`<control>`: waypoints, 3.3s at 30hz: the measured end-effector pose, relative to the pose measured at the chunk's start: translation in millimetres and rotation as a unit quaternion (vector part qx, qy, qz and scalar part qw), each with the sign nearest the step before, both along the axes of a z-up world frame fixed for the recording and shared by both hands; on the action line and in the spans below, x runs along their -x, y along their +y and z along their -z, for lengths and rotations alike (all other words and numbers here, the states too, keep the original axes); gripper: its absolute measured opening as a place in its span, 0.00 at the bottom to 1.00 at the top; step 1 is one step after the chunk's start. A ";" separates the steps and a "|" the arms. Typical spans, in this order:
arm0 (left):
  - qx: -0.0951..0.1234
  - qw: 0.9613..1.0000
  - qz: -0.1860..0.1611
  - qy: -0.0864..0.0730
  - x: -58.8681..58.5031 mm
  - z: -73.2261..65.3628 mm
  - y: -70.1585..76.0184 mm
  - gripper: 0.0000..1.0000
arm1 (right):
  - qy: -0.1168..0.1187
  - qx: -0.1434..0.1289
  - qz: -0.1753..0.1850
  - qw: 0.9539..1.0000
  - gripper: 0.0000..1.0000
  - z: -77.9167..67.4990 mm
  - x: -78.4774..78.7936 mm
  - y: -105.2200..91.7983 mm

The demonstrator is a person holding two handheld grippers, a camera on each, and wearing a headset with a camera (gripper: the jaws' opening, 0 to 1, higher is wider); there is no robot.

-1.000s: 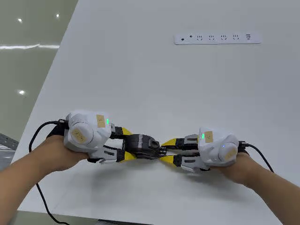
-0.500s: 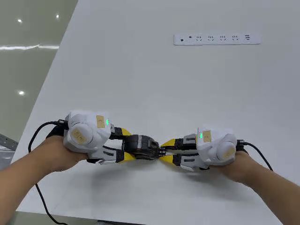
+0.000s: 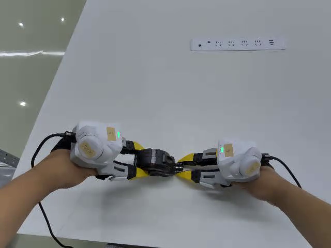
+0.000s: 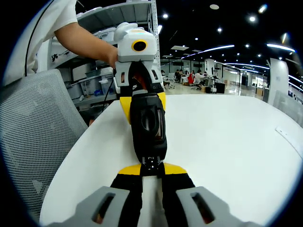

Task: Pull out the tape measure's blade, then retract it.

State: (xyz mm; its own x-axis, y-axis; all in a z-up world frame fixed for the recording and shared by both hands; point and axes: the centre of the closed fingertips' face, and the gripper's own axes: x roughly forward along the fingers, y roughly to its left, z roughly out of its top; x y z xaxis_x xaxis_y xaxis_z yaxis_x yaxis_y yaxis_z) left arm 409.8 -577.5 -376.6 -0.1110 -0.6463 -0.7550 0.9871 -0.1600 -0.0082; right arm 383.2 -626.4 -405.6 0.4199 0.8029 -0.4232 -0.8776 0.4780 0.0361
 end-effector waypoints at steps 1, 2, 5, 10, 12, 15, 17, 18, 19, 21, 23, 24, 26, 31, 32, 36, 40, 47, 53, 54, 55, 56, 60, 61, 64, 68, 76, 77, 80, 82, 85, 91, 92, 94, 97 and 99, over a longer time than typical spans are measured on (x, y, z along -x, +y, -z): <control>0.000 1.000 0.000 0.000 0.2 0.0 -0.1 0.28 | -0.001 0.001 -0.001 1.000 0.13 0.6 0.1 -0.2; 0.000 1.000 0.000 0.001 0.3 0.1 0.1 0.28 | -0.001 0.002 -0.002 1.000 0.13 0.8 0.4 -0.3; -0.002 1.000 0.002 -0.001 0.4 0.2 0.2 0.28 | 0.000 0.002 -0.002 1.000 0.13 0.5 1.3 -2.3; -0.002 1.000 0.000 0.002 0.7 0.1 -0.7 0.28 | 0.002 0.004 0.000 1.000 0.13 0.7 2.5 -8.2; -0.001 1.000 0.001 0.001 0.9 0.1 -0.8 0.28 | 0.004 0.003 0.002 1.000 0.13 0.1 4.5 -11.0; -0.002 1.000 0.004 -0.001 1.1 0.3 -0.2 0.28 | 0.005 0.004 0.001 1.000 0.13 0.2 7.8 -14.9; -0.002 1.000 0.006 -0.003 1.1 0.3 -0.5 0.28 | 0.007 0.005 0.002 1.000 0.13 0.5 9.7 -19.1; -0.002 1.000 0.005 -0.002 1.1 0.4 -0.5 0.28 | 0.005 0.007 0.001 1.000 0.13 0.6 10.3 -20.5; -0.002 1.000 0.005 -0.002 1.0 0.4 -0.6 0.28 | 0.005 0.009 0.001 1.000 0.13 0.3 11.0 -21.8; -0.002 1.000 0.004 -0.001 0.7 0.8 -0.5 0.28 | 0.006 0.014 0.001 1.000 0.13 0.9 12.3 -25.9; -0.002 1.000 0.004 -0.001 0.9 0.8 -0.6 0.28 | 0.009 0.015 0.002 1.000 0.13 1.5 14.0 -30.4; -0.002 1.000 0.004 -0.002 0.9 0.8 -0.7 0.28 | 0.008 0.014 0.002 1.000 0.13 1.1 13.9 -31.5; -0.002 1.000 0.004 -0.002 1.4 0.8 -0.9 0.28 | 0.009 0.015 0.004 1.000 0.13 1.0 15.5 -34.8; -0.002 1.000 0.005 -0.004 2.6 0.4 -1.9 0.28 | 0.009 0.020 0.005 1.000 0.12 0.0 20.8 -44.4; -0.002 1.000 0.004 -0.004 2.8 0.2 -2.2 0.28 | 0.011 0.021 0.007 1.000 0.12 -0.2 22.1 -47.4; -0.002 1.000 0.003 -0.004 3.2 -0.2 -2.7 0.28 | 0.011 0.024 0.010 1.000 0.12 -1.1 25.5 -55.0; -0.003 1.000 0.004 -0.003 3.3 -0.6 -3.5 0.28 | 0.015 0.028 0.015 0.999 0.12 -1.4 30.6 -63.6; -0.003 1.000 0.004 -0.004 3.5 -0.8 -3.8 0.28 | 0.016 0.034 0.020 0.999 0.12 -3.3 36.6 -76.2; -0.002 1.000 0.003 -0.003 4.0 -1.1 -4.0 0.28 | 0.021 0.036 0.024 0.999 0.12 -2.9 41.7 -86.2; -0.003 1.000 0.003 -0.002 3.9 -1.0 -4.2 0.28 | 0.022 0.038 0.025 0.999 0.12 -2.9 42.7 -87.8; -0.003 1.000 0.003 -0.002 3.9 -1.0 -4.4 0.28 | 0.022 0.040 0.026 0.999 0.12 -2.6 43.2 -89.7; -0.003 1.000 0.004 -0.002 3.9 -0.9 -4.5 0.28 | 0.022 0.041 0.027 0.999 0.12 -2.7 44.1 -91.5; -0.004 1.000 0.004 -0.003 4.0 -0.8 -4.7 0.28 | 0.024 0.049 0.027 0.998 0.12 -3.1 47.0 -97.5; -0.004 1.000 0.004 -0.003 4.0 -0.8 -4.6 0.28 | 0.025 0.051 0.027 0.998 0.12 -3.0 47.0 -98.8; -0.004 1.000 0.004 -0.003 4.0 -0.9 -4.6 0.28 | 0.026 0.053 0.029 0.998 0.12 -3.3 49.4 -104.2; -0.004 1.000 0.004 -0.002 3.7 -0.6 -4.6 0.28 | 0.030 0.057 0.032 0.997 0.12 -2.4 52.9 -111.2; -0.007 1.000 0.005 -0.004 4.2 -0.5 -4.9 0.28 | 0.037 0.064 0.038 0.997 0.12 -5.4 59.1 -123.8; -0.007 1.000 0.006 -0.005 4.2 -0.4 -4.9 0.28 | 0.038 0.065 0.039 0.996 0.12 -5.2 60.2 -125.8; -0.007 1.000 0.006 -0.005 3.9 -0.4 -5.0 0.28 | 0.040 0.068 0.042 0.996 0.12 -5.2 62.3 -131.8; -0.007 1.000 0.006 -0.005 3.7 -0.2 -5.1 0.28 | 0.041 0.070 0.044 0.996 0.12 -5.8 64.3 -135.6; -0.007 1.000 0.004 -0.003 3.7 0.0 -5.5 0.28 | 0.043 0.074 0.048 0.995 0.12 -6.1 65.7 -142.2; -0.007 1.000 0.005 -0.004 4.1 0.2 -6.1 0.28 | 0.050 0.078 0.056 0.994 0.12 -4.6 71.4 -154.2; -0.007 1.000 0.006 -0.004 3.9 0.3 -6.1 0.28 | 0.051 0.080 0.057 0.994 0.12 -4.4 73.0 -156.5; -0.006 1.000 0.006 -0.003 3.8 0.3 -6.1 0.28 | 0.052 0.080 0.059 0.994 0.11 -4.9 73.9 -159.4; -0.007 1.000 0.006 -0.004 4.3 -0.1 -6.3 0.28 | 0.055 0.083 0.062 0.993 0.11 -4.3 76.3 -164.7; -0.007 1.000 0.006 -0.004 4.3 -0.1 -6.4 0.28 | 0.056 0.085 0.065 0.993 0.11 -3.4 77.6 -168.7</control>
